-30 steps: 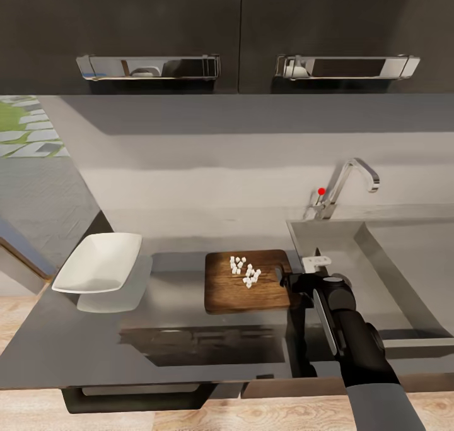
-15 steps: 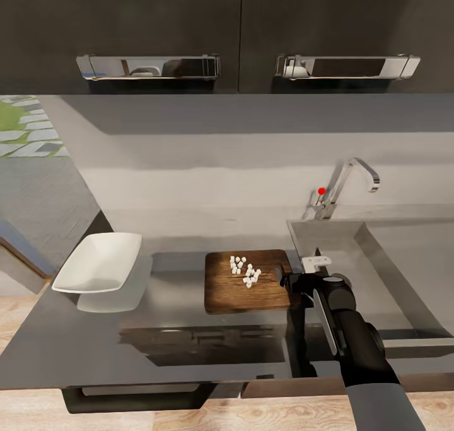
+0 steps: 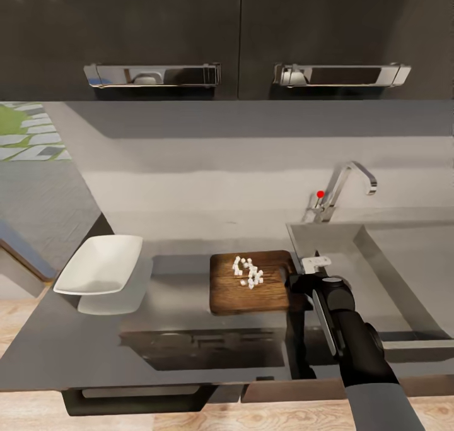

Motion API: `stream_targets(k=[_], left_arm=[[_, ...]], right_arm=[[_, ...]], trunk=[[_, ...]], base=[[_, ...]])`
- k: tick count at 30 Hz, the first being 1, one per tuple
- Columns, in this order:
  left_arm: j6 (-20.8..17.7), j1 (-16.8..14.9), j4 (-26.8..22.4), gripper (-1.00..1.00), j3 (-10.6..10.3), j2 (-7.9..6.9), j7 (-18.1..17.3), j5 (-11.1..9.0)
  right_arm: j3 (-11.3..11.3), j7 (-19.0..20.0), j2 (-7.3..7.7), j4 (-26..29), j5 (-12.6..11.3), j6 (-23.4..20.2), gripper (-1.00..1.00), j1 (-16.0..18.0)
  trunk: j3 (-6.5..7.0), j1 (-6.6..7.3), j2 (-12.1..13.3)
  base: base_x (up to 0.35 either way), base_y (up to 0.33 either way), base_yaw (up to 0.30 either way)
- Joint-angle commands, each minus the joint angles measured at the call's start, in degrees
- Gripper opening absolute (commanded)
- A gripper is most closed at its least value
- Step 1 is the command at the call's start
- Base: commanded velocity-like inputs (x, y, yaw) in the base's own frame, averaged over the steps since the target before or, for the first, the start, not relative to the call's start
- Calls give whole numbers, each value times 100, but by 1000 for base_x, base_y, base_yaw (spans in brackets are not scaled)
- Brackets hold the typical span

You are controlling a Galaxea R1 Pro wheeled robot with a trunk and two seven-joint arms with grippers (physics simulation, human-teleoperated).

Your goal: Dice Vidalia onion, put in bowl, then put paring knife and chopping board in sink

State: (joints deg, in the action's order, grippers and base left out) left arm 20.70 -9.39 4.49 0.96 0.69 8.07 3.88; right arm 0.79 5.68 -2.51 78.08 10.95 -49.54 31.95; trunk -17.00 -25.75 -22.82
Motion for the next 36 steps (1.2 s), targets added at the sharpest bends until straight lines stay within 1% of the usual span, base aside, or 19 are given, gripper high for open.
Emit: stream_targets(k=[1,36], left_arm=[[40,-10,25,100,10,1,37,43],[40,-10,25,100,10,1,37,43]], right_arm=[[9,56,-4,6,56,-27,-100,5],[9,56,-4,6,64,-23,-100,5]], trunk=[[-1,-3,-10],[315,-3,-10]], base=[[0,0,0],[0,0,0]])
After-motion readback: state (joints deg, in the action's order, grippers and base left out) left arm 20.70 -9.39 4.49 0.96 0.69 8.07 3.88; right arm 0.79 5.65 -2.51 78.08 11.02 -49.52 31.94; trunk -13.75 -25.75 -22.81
